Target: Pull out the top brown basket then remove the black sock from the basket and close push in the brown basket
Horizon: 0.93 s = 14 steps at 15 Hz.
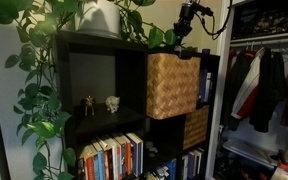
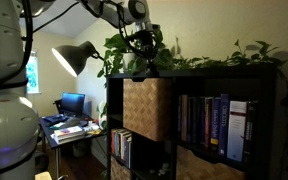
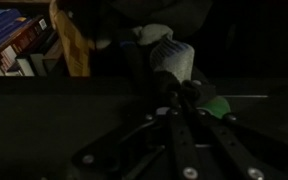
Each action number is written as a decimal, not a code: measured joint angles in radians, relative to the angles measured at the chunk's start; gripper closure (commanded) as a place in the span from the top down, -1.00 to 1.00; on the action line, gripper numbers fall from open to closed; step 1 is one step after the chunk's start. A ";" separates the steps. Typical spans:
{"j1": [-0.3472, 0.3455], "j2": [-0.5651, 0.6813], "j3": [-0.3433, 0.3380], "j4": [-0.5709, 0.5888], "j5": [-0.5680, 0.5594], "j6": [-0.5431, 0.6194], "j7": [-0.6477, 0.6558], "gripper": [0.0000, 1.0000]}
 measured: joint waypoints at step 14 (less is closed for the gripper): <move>-0.042 0.093 -0.015 0.293 -0.268 0.004 0.256 -0.87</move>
